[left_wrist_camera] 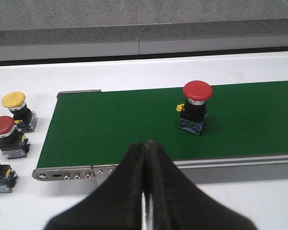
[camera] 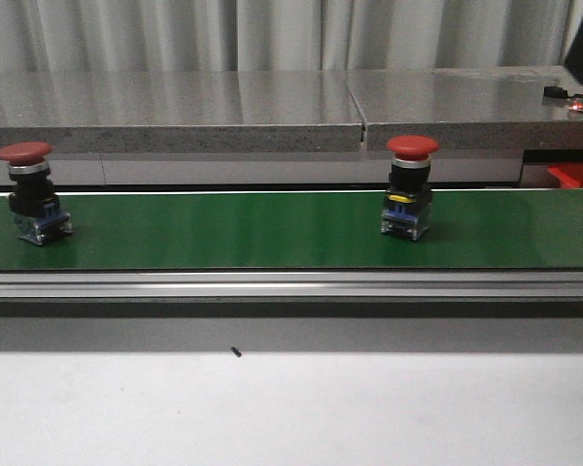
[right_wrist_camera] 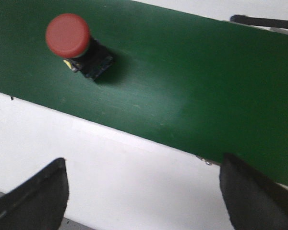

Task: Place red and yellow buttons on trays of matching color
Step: 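Lower the right gripper onto the first red button and grasp it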

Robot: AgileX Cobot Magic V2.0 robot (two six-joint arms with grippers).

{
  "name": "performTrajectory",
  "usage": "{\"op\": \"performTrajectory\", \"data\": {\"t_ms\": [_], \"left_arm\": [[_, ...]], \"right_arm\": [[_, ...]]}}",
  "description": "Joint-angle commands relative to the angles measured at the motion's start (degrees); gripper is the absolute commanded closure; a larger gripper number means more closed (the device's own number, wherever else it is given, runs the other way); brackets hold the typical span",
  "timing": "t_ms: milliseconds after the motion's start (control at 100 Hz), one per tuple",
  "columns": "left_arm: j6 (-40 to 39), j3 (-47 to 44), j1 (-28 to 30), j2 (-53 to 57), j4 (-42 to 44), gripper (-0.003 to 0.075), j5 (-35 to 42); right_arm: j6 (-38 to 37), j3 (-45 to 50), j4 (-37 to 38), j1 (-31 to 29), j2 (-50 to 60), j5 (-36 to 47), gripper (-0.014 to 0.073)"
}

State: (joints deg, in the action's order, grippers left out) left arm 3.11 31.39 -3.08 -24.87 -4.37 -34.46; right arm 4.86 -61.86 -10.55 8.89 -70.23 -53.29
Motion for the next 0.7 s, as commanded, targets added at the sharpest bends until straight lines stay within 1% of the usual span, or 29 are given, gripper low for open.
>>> {"op": "performTrajectory", "data": {"t_ms": [0,130,320,690], "left_arm": [[0.0,1.6,-0.4,-0.3,-0.3,0.0741,4.3],[0.0,1.6,-0.4,-0.3,-0.3,0.0741,4.3],[0.0,1.6,-0.4,-0.3,-0.3,0.0741,4.3],[0.0,1.6,-0.4,-0.3,-0.3,0.0741,4.3]], "right_arm": [[0.8,-3.8,-0.5,2.0,-2.6,2.8,-0.0039],[0.8,-6.9,-0.4,4.0,-7.9,3.2,-0.0039],[0.8,-11.1,-0.2,4.4,-14.7,3.5,-0.0039],[0.8,-15.5,0.0,4.4,-21.5,3.8,-0.0039]]}}
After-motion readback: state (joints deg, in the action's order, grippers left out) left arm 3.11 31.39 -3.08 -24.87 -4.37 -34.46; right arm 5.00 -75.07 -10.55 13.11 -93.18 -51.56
